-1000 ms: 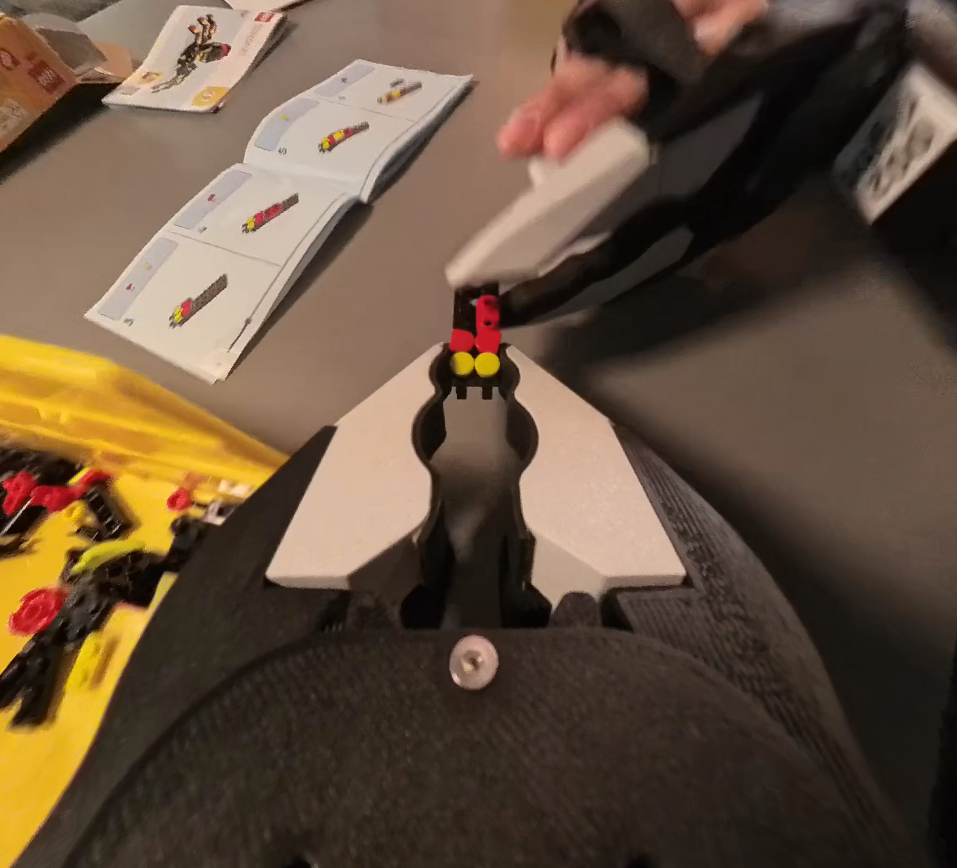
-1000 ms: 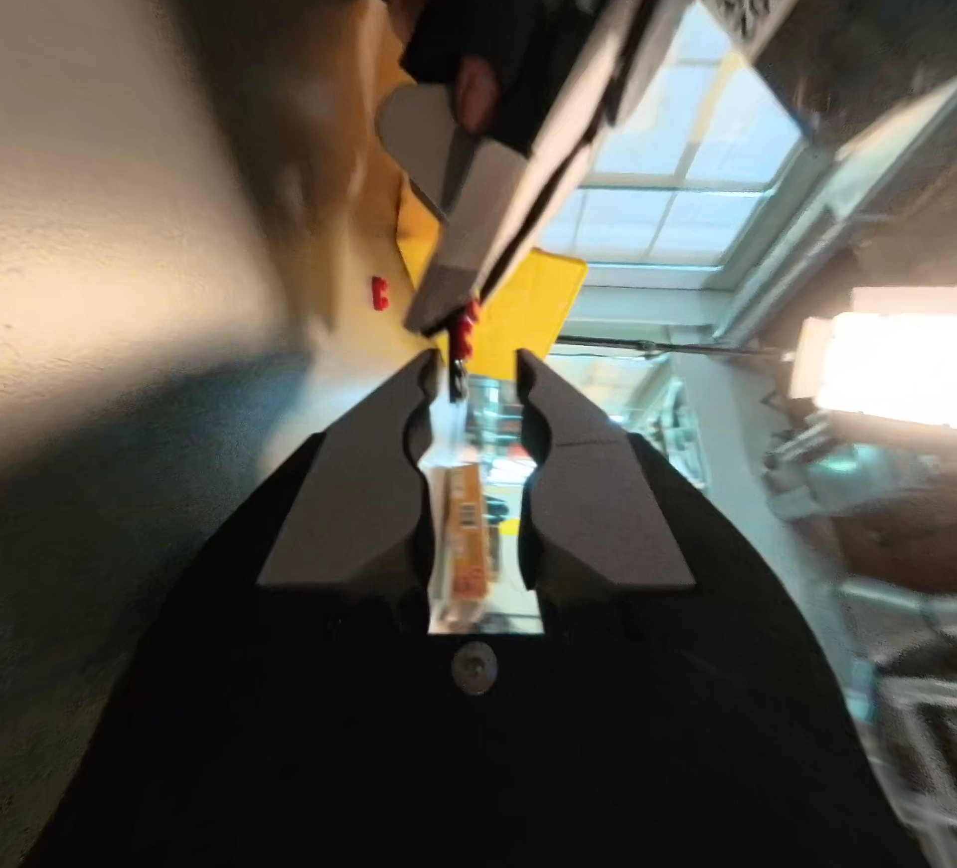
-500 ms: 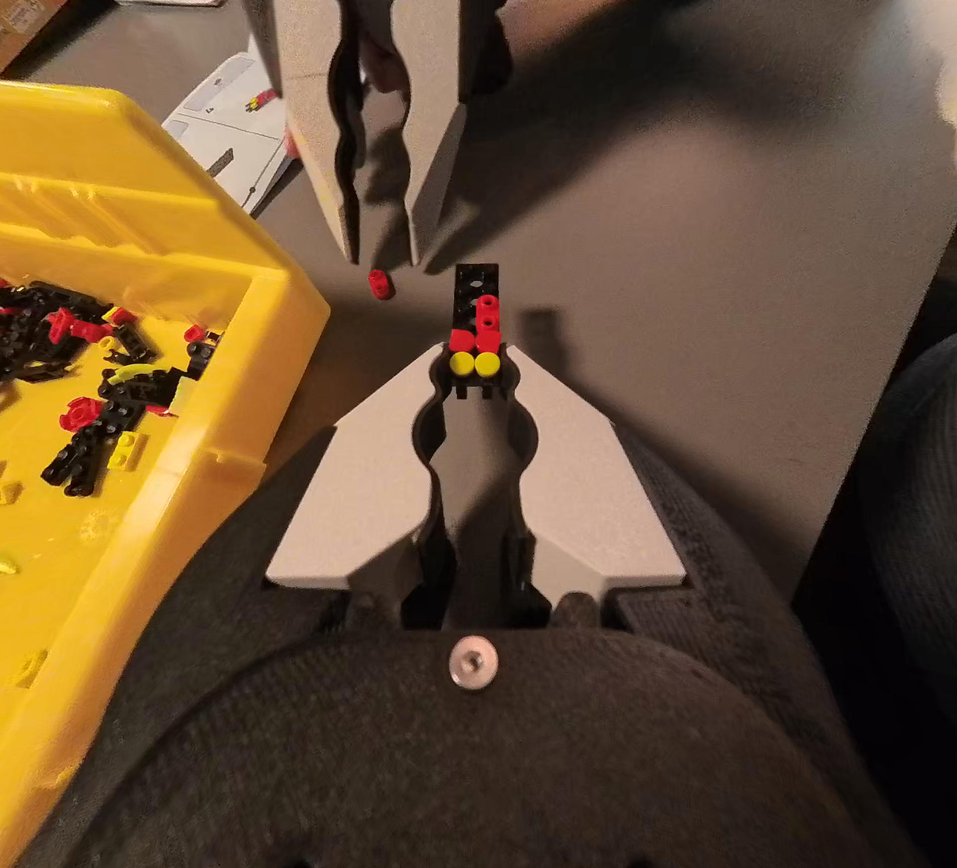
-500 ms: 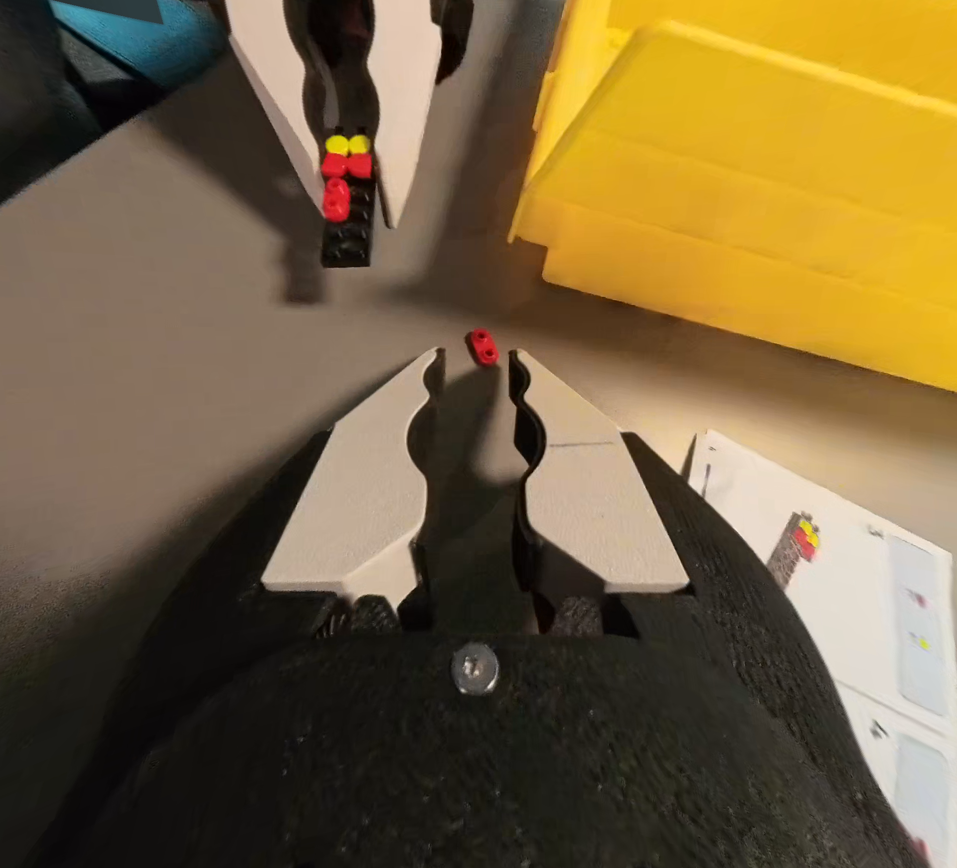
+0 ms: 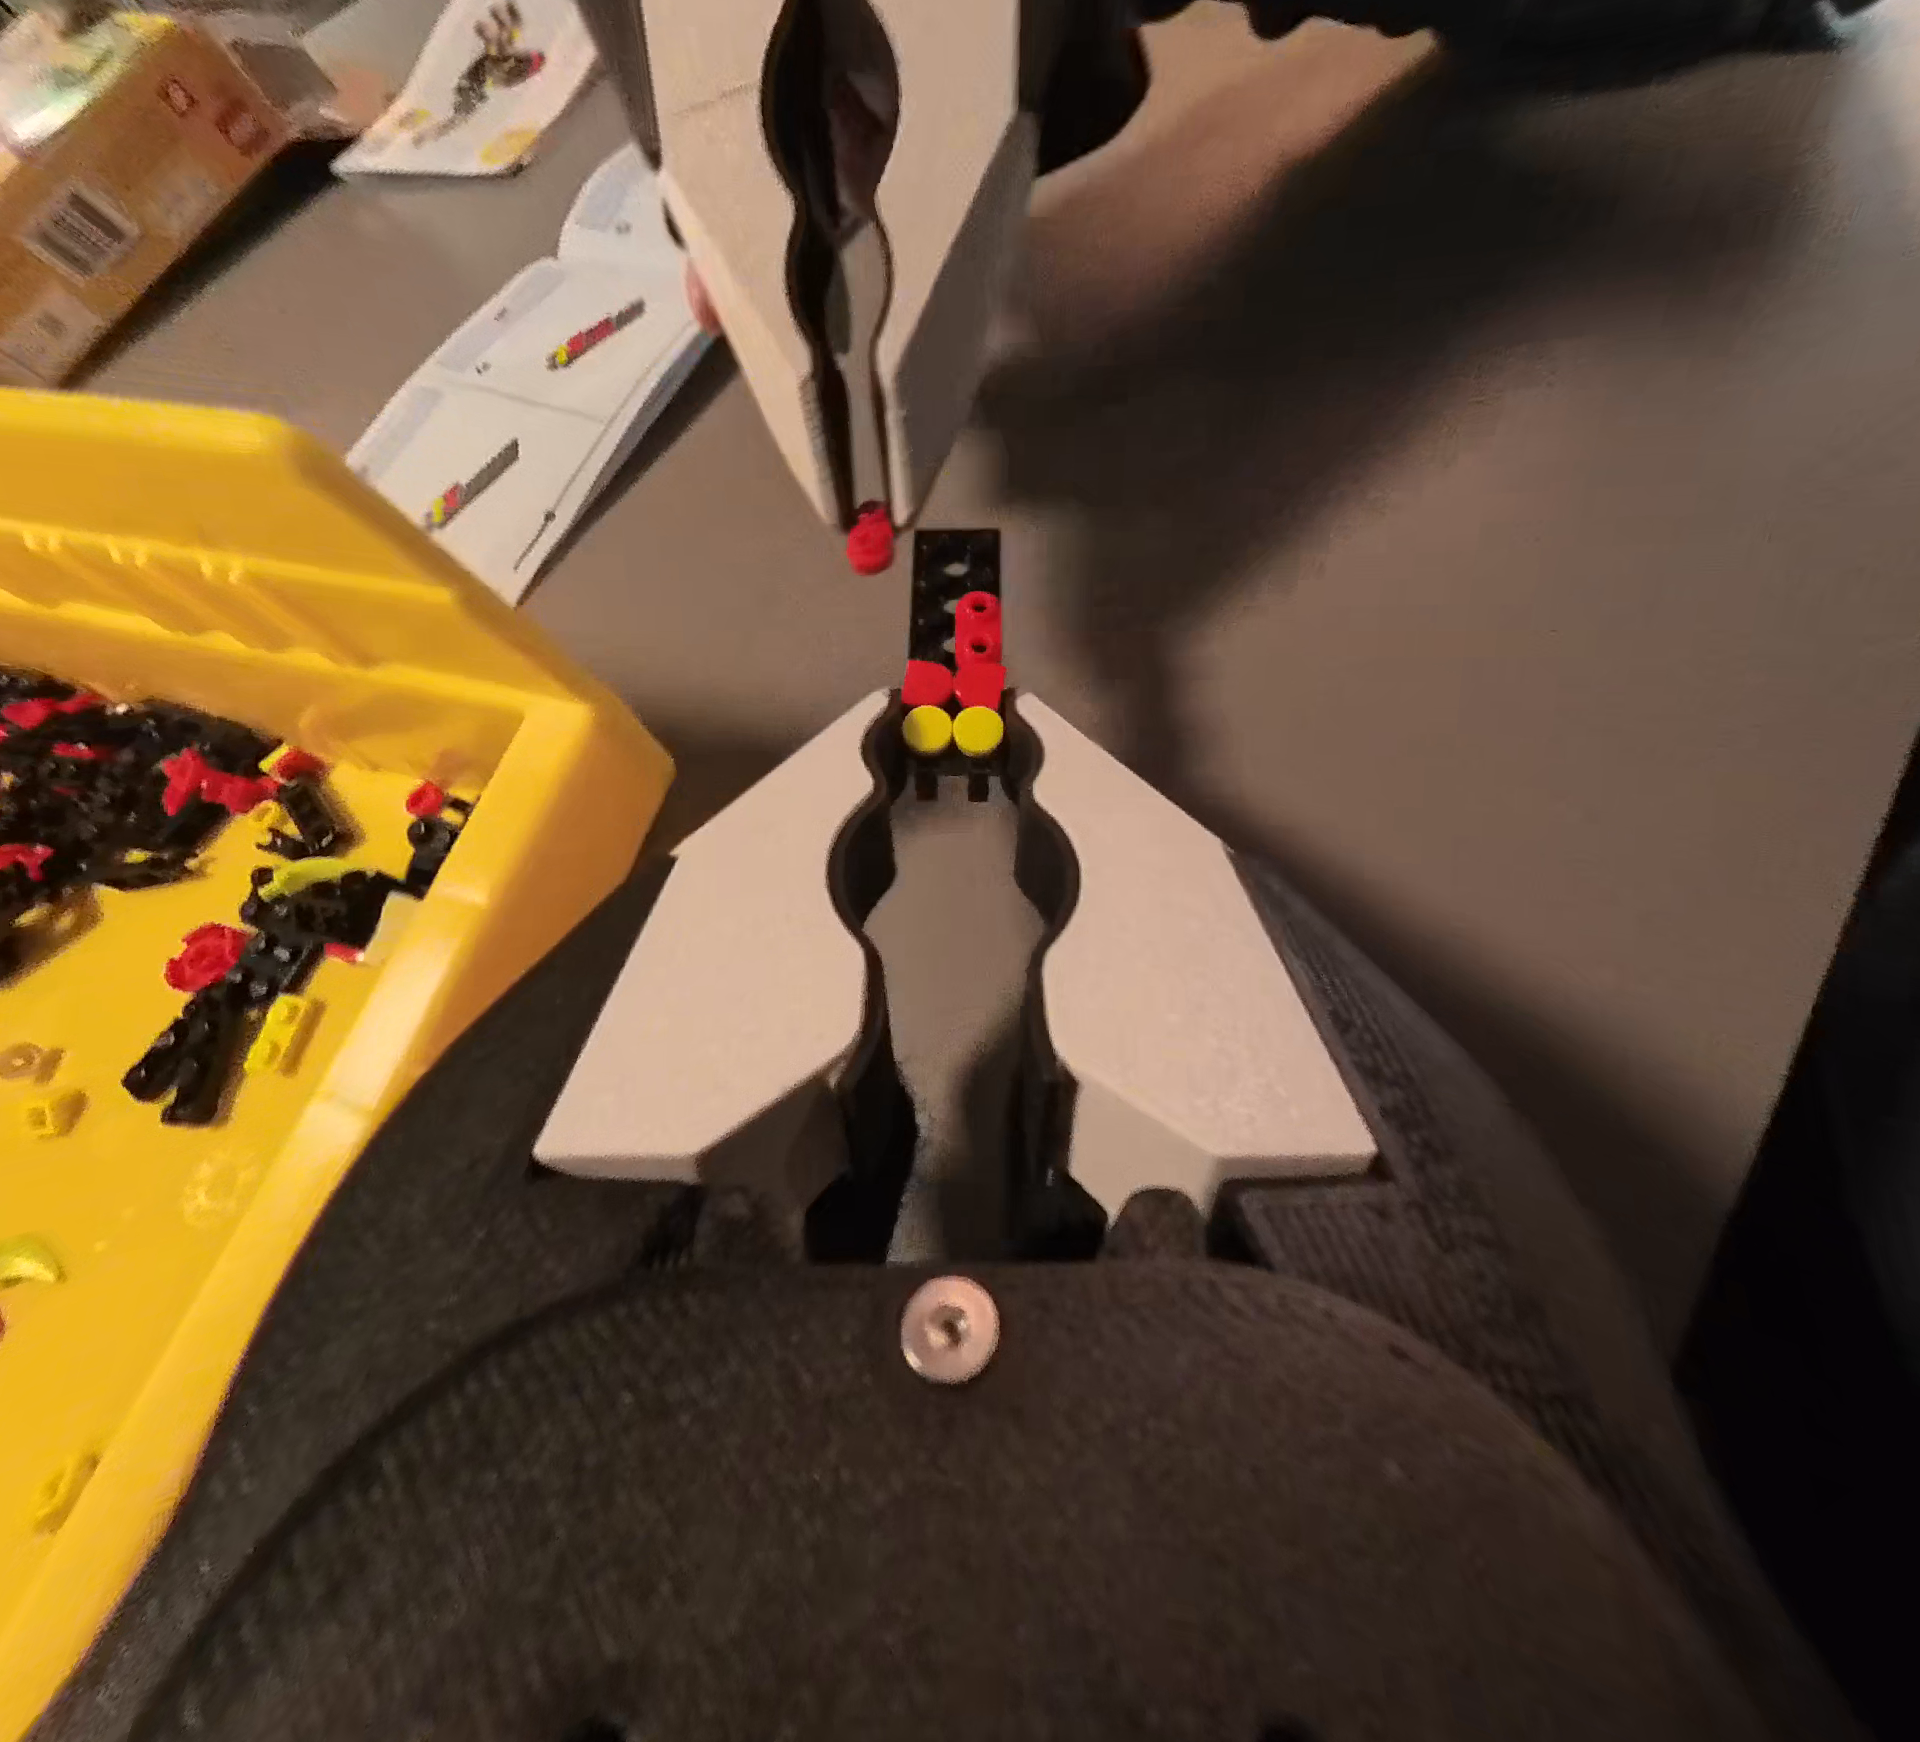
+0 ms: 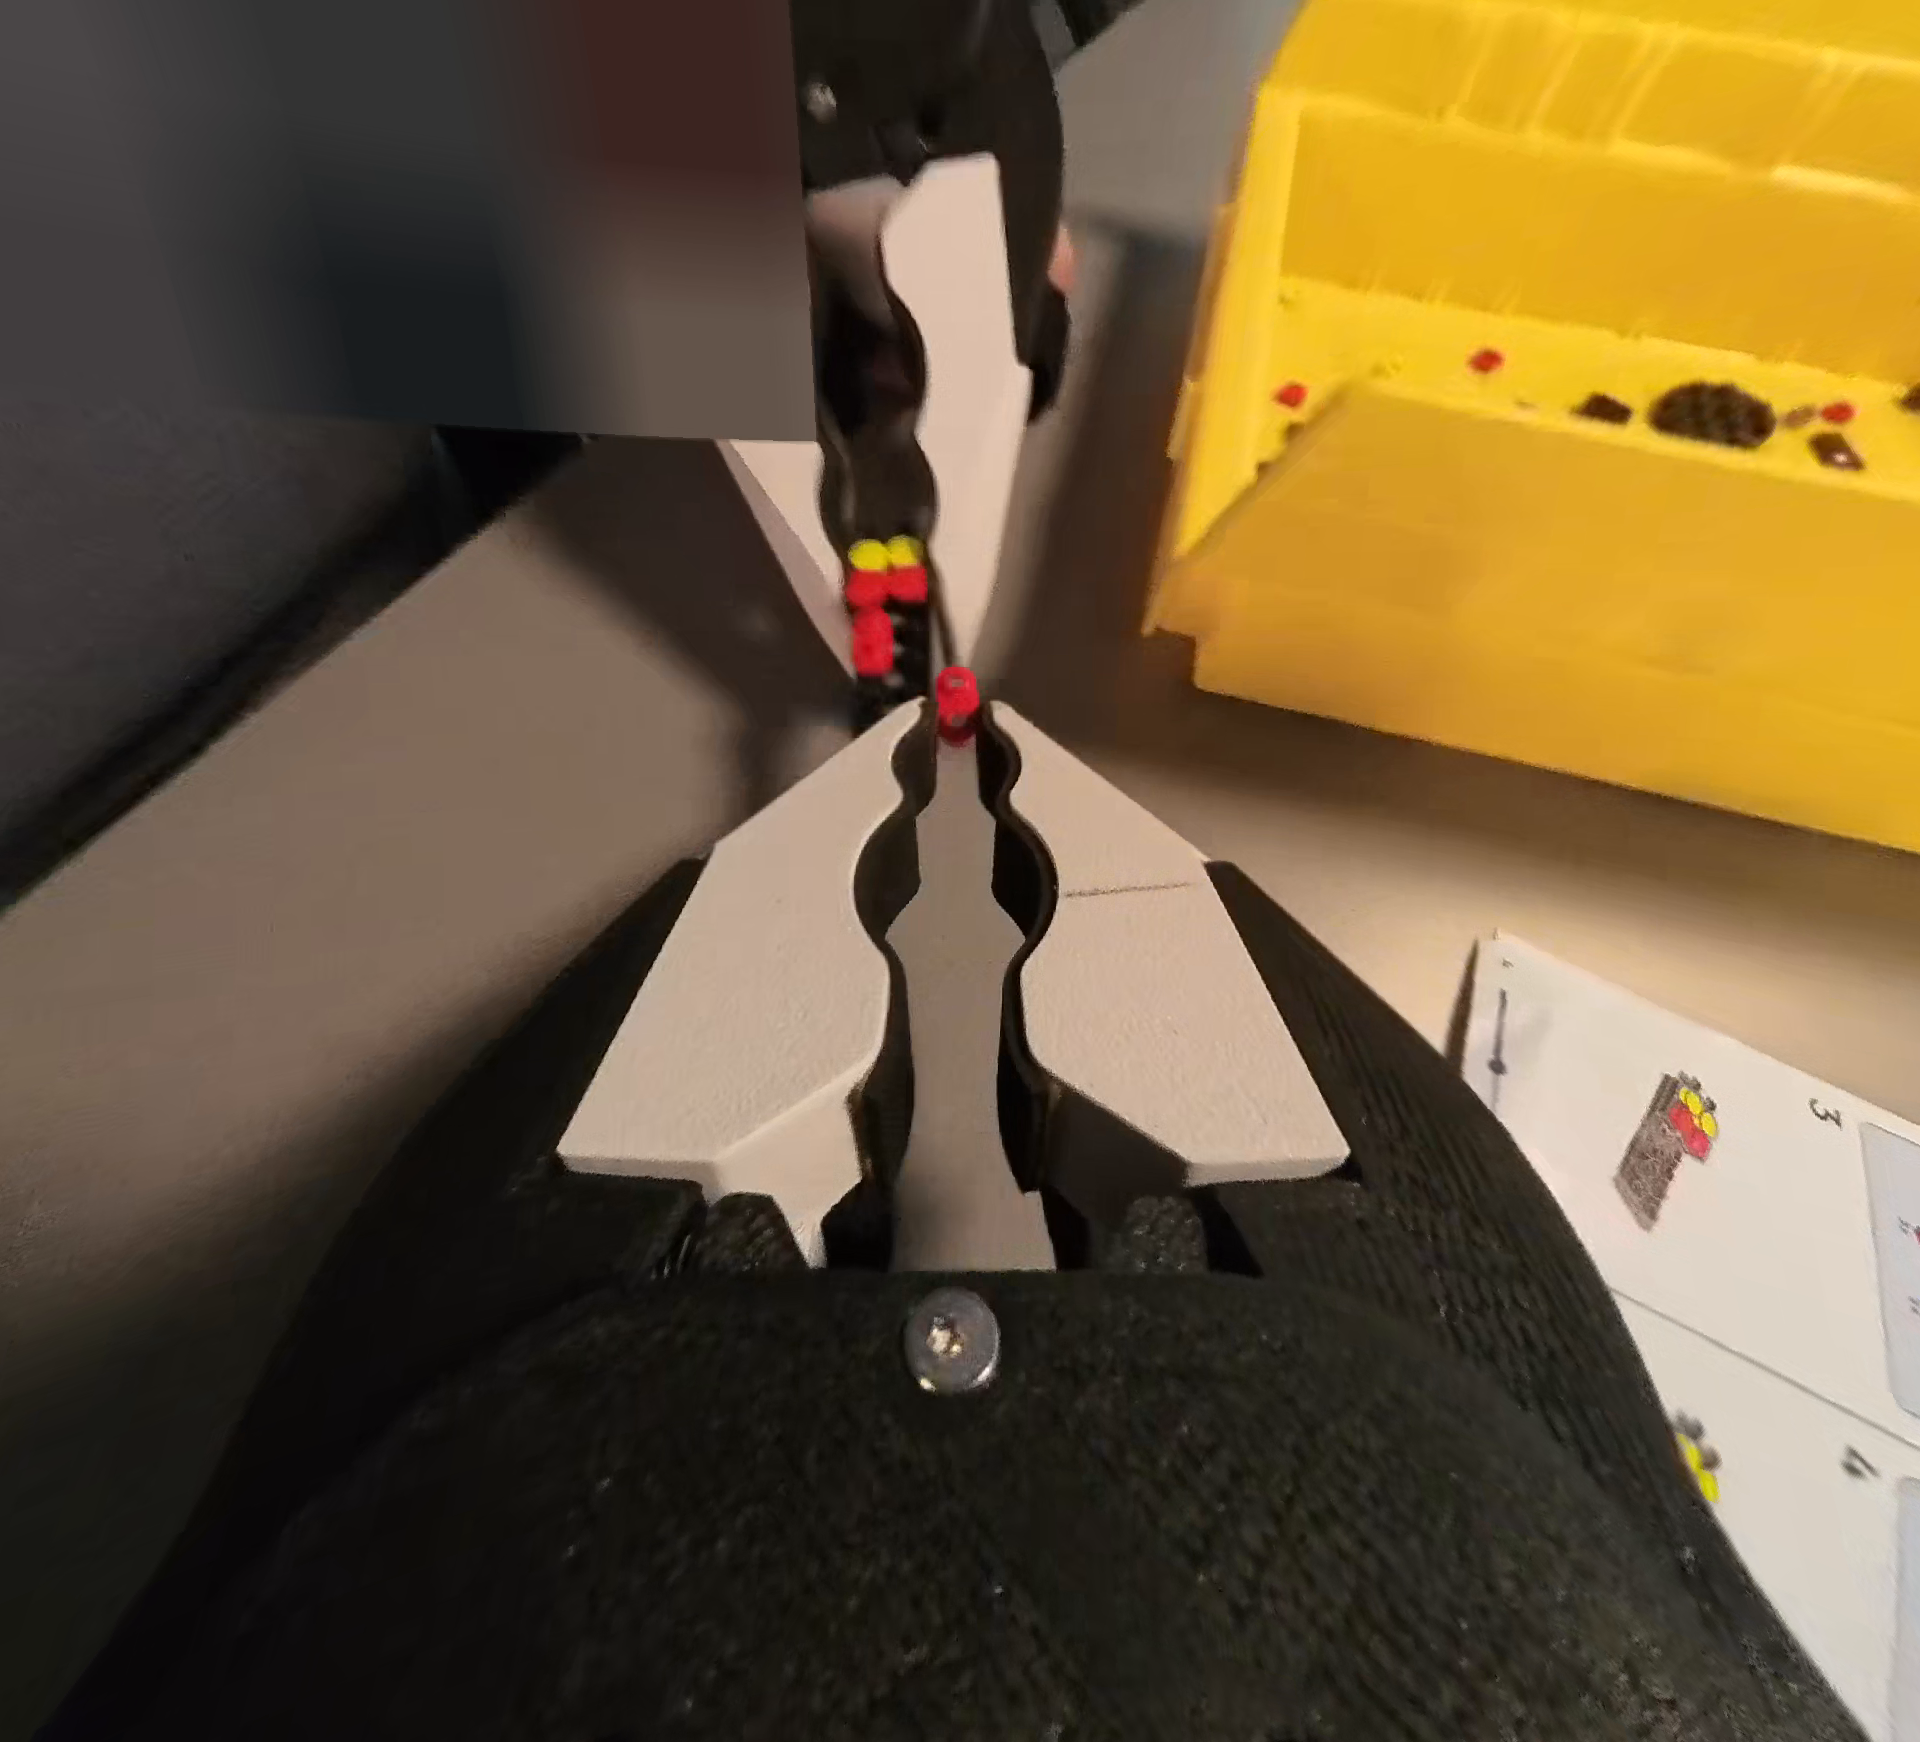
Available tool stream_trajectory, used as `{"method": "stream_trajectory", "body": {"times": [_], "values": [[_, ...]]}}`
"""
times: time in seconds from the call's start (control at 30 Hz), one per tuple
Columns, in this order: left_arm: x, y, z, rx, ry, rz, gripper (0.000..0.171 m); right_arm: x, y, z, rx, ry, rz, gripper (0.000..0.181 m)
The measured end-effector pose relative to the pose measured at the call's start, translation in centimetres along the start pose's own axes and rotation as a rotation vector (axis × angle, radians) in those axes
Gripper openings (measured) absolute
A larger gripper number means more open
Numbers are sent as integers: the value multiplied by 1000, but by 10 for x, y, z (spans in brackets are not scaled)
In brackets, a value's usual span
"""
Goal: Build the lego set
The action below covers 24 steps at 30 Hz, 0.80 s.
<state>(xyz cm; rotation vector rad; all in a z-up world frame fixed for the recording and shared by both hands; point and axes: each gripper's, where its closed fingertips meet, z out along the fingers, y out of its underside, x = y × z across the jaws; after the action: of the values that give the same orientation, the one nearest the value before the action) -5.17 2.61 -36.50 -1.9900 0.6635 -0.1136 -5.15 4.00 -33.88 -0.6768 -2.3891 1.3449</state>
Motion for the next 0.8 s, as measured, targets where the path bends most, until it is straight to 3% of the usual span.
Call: {"method": "stream_trajectory", "body": {"times": [0.27, 0.8], "values": [[6, -10, 10, 22, -8, 68, 17, -15, 3, 0, -134, 68, -48, 5], [11, -16, 12, 57, -20, 130, 17, -20, -4, 4, -134, 43, -25, 5]]}}
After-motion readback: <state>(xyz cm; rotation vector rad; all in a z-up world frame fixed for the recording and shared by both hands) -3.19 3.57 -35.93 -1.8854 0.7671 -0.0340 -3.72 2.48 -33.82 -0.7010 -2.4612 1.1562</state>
